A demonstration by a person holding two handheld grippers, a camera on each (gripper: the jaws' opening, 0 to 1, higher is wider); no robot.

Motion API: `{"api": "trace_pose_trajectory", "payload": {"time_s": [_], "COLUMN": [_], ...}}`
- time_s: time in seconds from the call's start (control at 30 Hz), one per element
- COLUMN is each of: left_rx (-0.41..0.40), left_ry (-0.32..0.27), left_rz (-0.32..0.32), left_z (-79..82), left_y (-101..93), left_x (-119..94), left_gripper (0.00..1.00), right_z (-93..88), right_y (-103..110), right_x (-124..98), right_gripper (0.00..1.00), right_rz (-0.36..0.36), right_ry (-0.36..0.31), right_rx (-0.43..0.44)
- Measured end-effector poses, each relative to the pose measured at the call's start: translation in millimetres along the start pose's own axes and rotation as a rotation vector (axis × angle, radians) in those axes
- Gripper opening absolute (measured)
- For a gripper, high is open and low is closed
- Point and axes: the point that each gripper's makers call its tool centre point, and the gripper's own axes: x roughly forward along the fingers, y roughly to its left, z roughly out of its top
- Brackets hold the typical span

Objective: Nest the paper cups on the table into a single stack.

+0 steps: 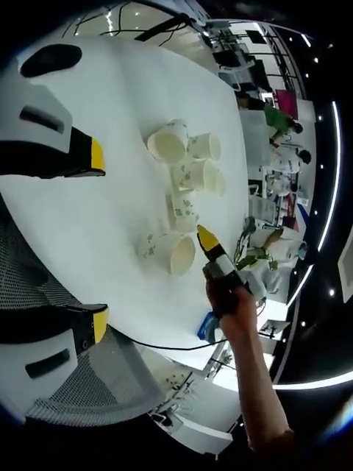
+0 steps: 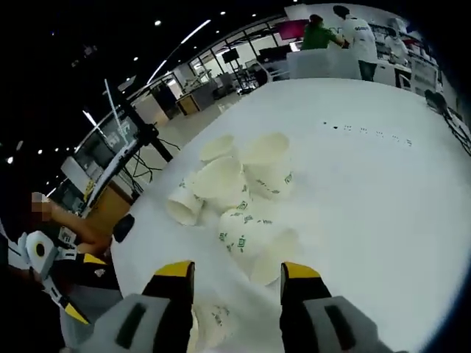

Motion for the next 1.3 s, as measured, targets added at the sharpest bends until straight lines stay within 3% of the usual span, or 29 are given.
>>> {"api": "trace_pose_trajectory", "payload": {"time_s": [0.23, 0.43, 0.6, 0.7, 0.8, 0.9, 1.03, 1.1, 1.3], "left_rx": [-0.003, -0.012, -0.012, -0.01, -0.006, -0.009, -0.015, -0.017, -0.022], "left_ry": [0.013, 0.02, 0.031, 0.038, 0.043, 0.046, 0.05, 0.052, 0.061], "left_rz": [-0.006, 0.002, 0.01, 0.009, 0.01, 0.013, 0.017, 0.017, 0.02], "left_z": [-2.0, -3.0, -5.3, -6.5, -7.3, -7.8, -8.3, -8.5, -10.0], "left_y": [-2.3, -0.6, 1.4, 1.1, 1.2, 1.8, 3.3, 3.7, 5.6], "left_x": [-1, 0, 1, 1, 2, 2, 3, 3, 7], "left_gripper": [0.68, 0.68, 0.67, 0.67, 0.67, 0.67, 0.67, 0.67, 0.67], "right_z": [5.9, -1.8, 0.7, 0.0, -3.2, -0.1, -0.9, 1.2, -0.2], "right_y": [-1, 10, 17, 18, 34, 29, 43, 37, 45], "right_x": [8, 18, 27, 33, 28, 32, 29, 34, 36], "right_gripper": [0.43, 0.43, 0.39, 0.39, 0.39, 0.38, 0.38, 0.37, 0.29], "right_rz": [0.052, 0.102, 0.186, 0.2, 0.206, 0.212, 0.22, 0.222, 0.242], "right_ry": [-0.027, -0.016, -0.031, -0.018, -0.009, -0.012, -0.009, -0.007, 0.003], "right_rx": [0.039, 0.074, 0.143, 0.124, 0.113, 0.12, 0.12, 0.113, 0.099]}}
